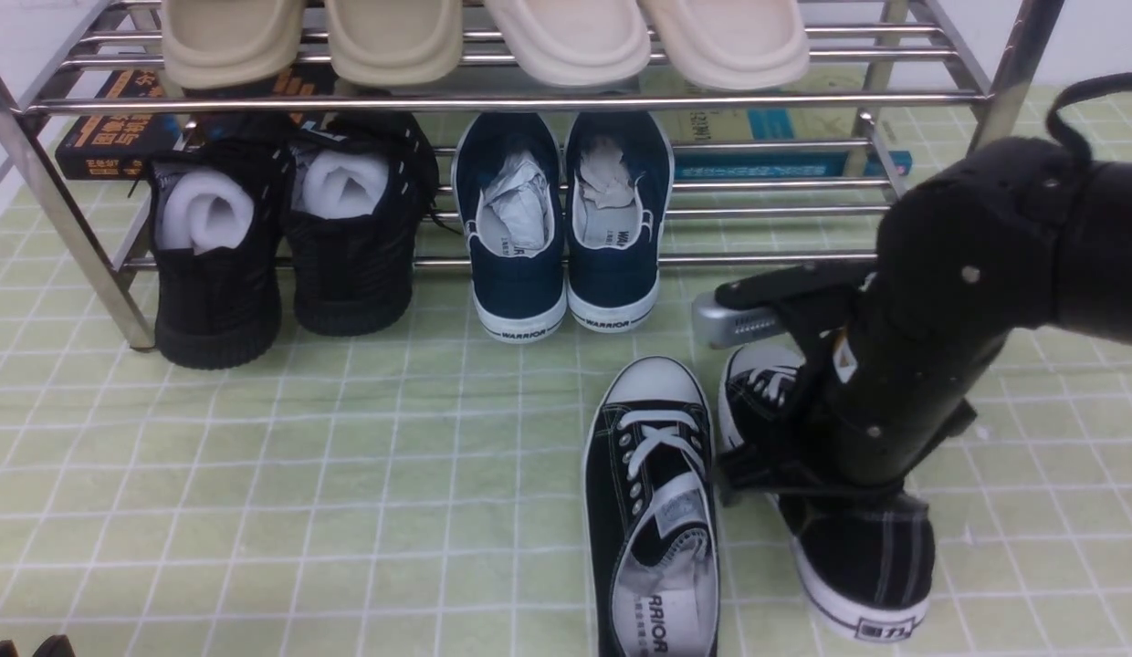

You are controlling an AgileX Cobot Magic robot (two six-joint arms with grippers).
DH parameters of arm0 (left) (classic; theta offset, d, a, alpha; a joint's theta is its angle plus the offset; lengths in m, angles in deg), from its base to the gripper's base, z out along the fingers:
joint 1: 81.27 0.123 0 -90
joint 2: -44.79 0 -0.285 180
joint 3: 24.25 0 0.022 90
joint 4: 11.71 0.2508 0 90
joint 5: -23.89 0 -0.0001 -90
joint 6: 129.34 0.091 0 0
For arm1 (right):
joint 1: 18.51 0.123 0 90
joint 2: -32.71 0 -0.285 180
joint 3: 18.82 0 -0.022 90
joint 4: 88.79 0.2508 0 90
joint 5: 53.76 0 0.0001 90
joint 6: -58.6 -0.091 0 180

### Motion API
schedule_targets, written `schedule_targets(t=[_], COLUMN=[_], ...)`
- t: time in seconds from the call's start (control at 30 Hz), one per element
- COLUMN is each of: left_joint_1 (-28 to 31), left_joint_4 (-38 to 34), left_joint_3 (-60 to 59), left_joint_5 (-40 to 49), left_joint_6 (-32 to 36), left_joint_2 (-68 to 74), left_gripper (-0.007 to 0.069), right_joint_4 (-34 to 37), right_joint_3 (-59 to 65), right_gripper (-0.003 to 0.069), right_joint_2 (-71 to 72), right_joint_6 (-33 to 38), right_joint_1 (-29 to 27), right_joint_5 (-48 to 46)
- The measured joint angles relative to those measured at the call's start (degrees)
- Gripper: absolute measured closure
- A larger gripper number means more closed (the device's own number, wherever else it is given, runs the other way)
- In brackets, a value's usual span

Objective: Take the shoes off the shelf with your hand from the green coffee tablecloth.

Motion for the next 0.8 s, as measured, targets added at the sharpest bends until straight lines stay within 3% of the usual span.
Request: schedule_targets(t=[0.17, 0.3, 0.47, 0.57, 0.67, 0.8], left_joint_1=[0.0, 0.0, 0.0, 0.0, 0.0, 0.0], left_joint_4=[0.0, 0.0, 0.0, 0.0, 0.0, 0.0], left_joint_3=[0.0, 0.0, 0.0, 0.0, 0.0, 0.0], left_joint_5=[0.0, 0.0, 0.0, 0.0, 0.0, 0.0], left_joint_6=[0.0, 0.0, 0.0, 0.0, 0.0, 0.0], left_joint_2=[0.0, 0.0, 0.0, 0.0, 0.0, 0.0], left_gripper=[0.0383, 0.0383, 0.0383, 0.0383, 0.0383, 0.0383], right_joint_4=[2.39, 4.37, 7.61, 8.82, 9.85, 9.47], right_joint_3=[0.0, 0.0, -0.51, -3.2, -6.26, -9.51], right_gripper=[0.0617, 0.0552, 0.0355, 0.0312, 0.0341, 0.0466], right_joint_2=[-0.69, -0.86, -0.86, -0.72, 0.44, 5.48], right_joint_6=[-0.02, -0.02, 2.94, 9.78, 14.26, 17.59], right_joint_1=[0.0, 0.0, 0.0, 0.0, 0.0, 0.0], right_joint_5=[0.65, 0.05, -4.05, -8.32, -12.42, -13.88])
